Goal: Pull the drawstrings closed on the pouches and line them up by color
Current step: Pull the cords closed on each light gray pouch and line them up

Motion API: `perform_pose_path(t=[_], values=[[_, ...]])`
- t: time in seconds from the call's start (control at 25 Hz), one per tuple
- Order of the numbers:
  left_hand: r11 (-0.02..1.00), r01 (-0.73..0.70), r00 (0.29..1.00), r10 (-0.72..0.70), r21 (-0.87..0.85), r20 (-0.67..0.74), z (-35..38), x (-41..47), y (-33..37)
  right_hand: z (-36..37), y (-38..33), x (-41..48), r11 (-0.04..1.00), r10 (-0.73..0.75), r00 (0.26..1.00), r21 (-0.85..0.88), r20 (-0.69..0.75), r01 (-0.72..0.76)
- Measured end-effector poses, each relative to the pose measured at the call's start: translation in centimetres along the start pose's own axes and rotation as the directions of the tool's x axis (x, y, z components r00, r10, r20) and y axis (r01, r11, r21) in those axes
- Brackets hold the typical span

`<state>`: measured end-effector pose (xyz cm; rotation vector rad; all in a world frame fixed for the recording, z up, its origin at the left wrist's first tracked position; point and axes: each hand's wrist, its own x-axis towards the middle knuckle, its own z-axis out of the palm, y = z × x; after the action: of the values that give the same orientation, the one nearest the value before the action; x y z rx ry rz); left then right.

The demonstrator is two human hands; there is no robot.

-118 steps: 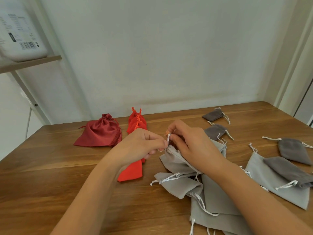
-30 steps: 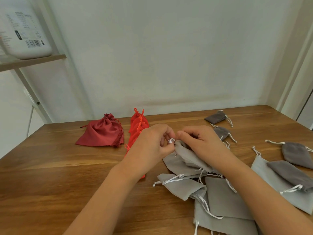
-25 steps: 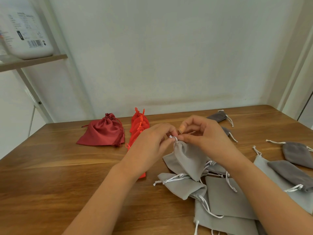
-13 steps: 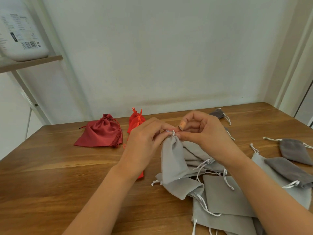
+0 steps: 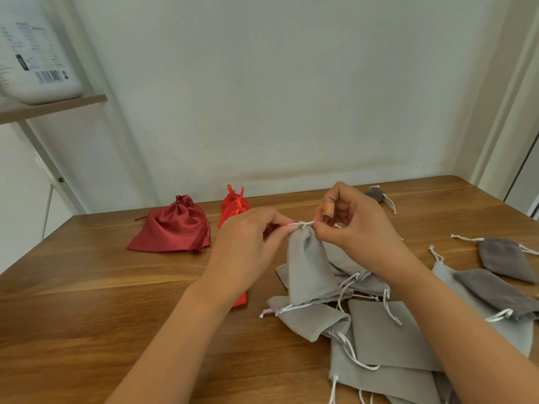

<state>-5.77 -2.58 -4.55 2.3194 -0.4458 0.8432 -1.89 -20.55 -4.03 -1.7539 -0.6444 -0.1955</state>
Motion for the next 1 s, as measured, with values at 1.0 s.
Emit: perform_pose_path(t=[1.0], values=[[0.753,0.464,0.885,-0.408,-0.466,0.223,2.6,-0.5,1.6,0.3,0.1,0.0,0.972,-0.151,0.956,-0.217,-0.252,0.096]])
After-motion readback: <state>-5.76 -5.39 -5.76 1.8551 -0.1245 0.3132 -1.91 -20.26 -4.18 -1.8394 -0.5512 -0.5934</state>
